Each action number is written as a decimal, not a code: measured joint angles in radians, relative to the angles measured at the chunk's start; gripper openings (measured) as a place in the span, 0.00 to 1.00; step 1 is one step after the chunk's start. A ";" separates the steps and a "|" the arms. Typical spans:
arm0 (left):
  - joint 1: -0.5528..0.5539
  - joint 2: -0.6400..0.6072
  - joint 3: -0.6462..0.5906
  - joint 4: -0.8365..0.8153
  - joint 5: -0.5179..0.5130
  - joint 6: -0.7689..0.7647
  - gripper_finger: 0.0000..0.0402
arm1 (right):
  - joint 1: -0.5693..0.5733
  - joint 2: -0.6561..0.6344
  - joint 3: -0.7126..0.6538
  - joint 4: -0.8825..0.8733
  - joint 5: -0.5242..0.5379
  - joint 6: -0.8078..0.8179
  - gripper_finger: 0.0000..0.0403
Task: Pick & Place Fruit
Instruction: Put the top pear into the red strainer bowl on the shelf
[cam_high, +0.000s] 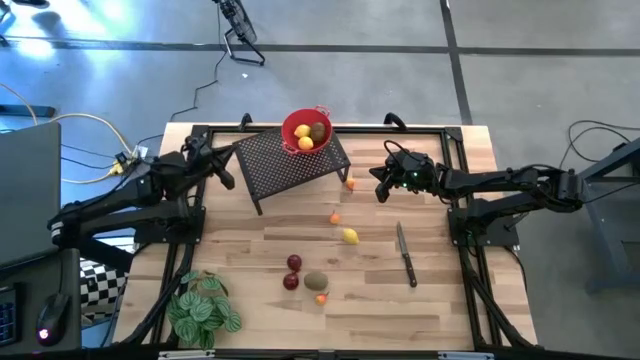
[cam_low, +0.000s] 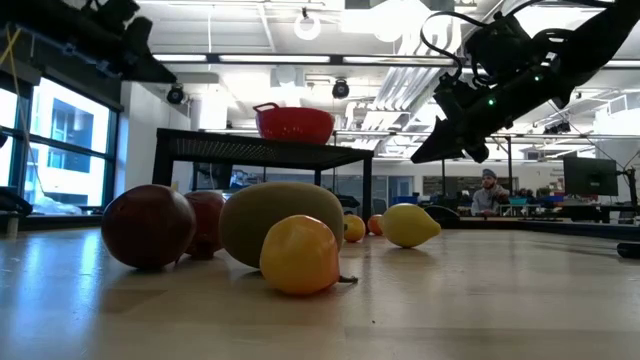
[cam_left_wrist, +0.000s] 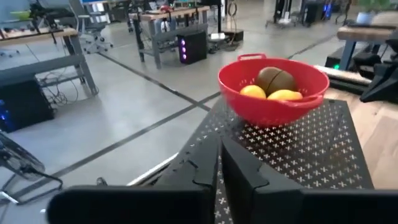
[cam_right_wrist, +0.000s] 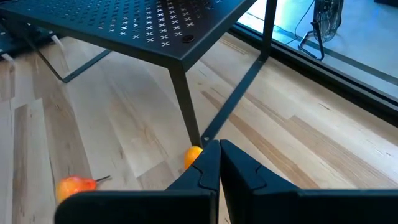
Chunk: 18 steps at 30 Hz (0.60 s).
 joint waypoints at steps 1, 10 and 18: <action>0.000 -0.017 -0.027 0.029 0.000 0.002 0.01 | 0.000 0.000 0.000 0.000 -0.002 0.001 0.01; 0.000 -0.187 -0.171 0.138 0.000 0.051 0.00 | 0.043 0.058 0.014 -0.001 -0.010 0.008 0.01; 0.000 -0.277 -0.172 0.084 0.001 0.061 0.00 | 0.101 0.186 0.140 -0.078 0.056 0.057 0.01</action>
